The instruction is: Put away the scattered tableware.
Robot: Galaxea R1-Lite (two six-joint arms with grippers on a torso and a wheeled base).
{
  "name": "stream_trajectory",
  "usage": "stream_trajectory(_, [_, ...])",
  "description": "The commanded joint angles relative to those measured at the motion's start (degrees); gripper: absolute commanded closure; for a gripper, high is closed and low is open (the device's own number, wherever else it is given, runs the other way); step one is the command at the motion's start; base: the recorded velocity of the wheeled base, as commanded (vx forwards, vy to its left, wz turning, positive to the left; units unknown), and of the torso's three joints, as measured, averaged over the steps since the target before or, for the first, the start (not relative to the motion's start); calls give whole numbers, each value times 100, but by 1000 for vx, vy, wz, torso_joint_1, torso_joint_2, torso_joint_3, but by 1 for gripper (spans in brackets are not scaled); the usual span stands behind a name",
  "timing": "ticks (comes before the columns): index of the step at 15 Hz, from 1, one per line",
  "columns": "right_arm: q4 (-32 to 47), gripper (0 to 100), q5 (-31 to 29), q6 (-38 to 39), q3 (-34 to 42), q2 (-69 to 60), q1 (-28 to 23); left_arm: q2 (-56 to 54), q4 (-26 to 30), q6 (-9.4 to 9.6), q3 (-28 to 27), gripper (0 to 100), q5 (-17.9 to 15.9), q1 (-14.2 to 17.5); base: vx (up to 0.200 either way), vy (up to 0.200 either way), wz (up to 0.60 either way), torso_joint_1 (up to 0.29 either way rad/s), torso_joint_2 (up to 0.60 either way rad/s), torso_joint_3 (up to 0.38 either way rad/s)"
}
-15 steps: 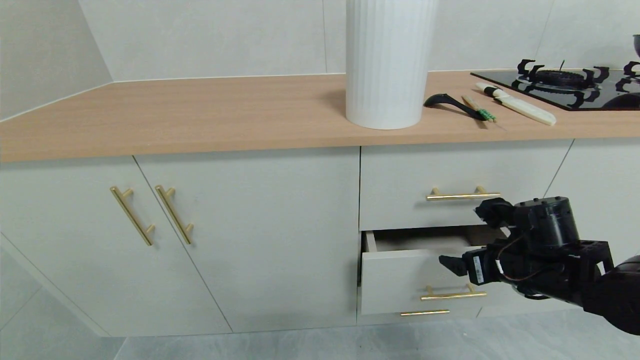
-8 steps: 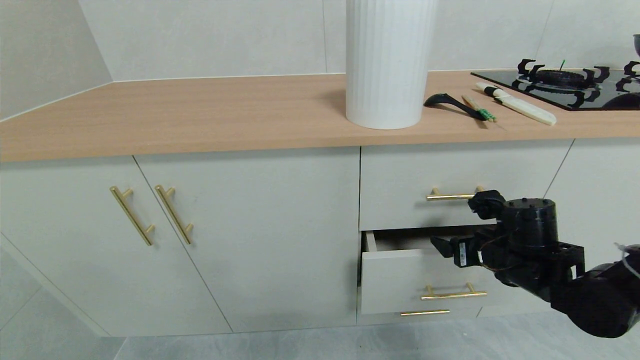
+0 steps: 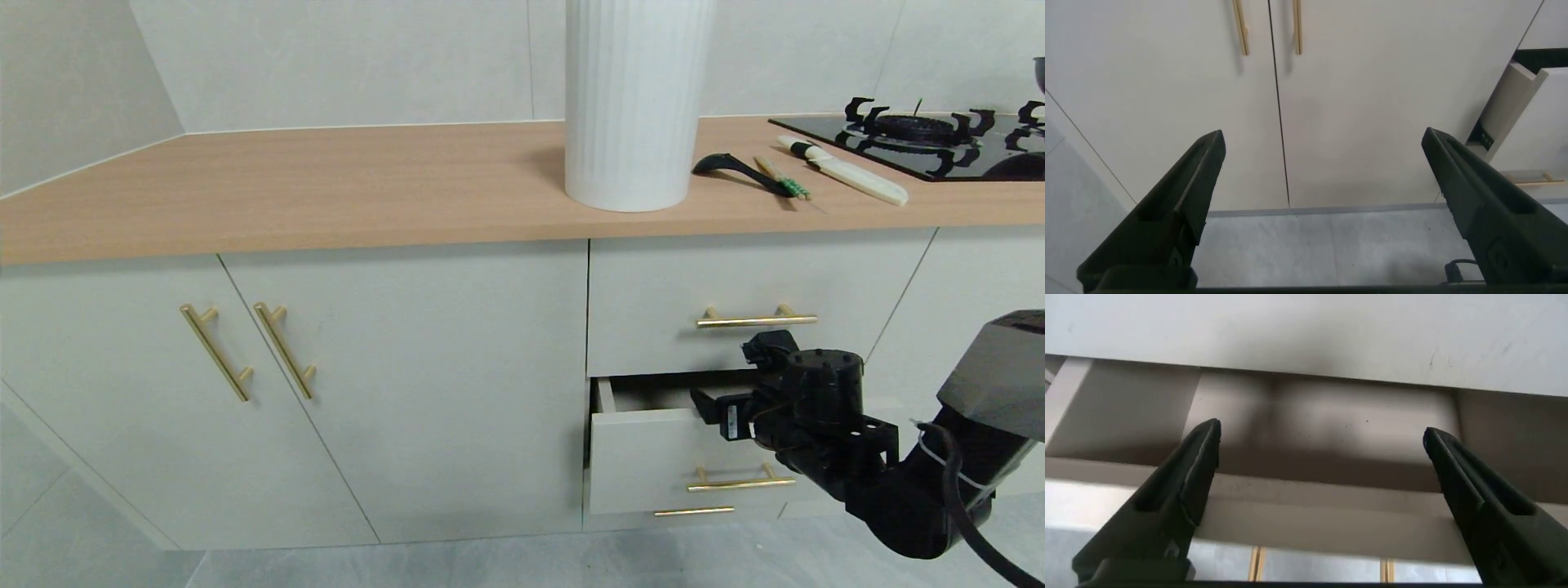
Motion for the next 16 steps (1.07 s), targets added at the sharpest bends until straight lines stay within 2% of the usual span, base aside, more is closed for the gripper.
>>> stream_trajectory(1, [68, 0, -3, -18, 17, 37, 3, 9, -2, -4, 0, 0, 3, 2, 0, 0, 0, 0, 0, 0])
stream_trajectory(5, [235, 0, -3, -9, 35, -130, 3, 9, -2, -4, 0, 0, 3, 2, 0, 0, 0, 0, 0, 0])
stream_trajectory(16, [2951, 0, 216, 202, -106, -1527, 29, 9, 7, -4, 0, 0, 3, 2, 0, 0, 0, 0, 0, 0])
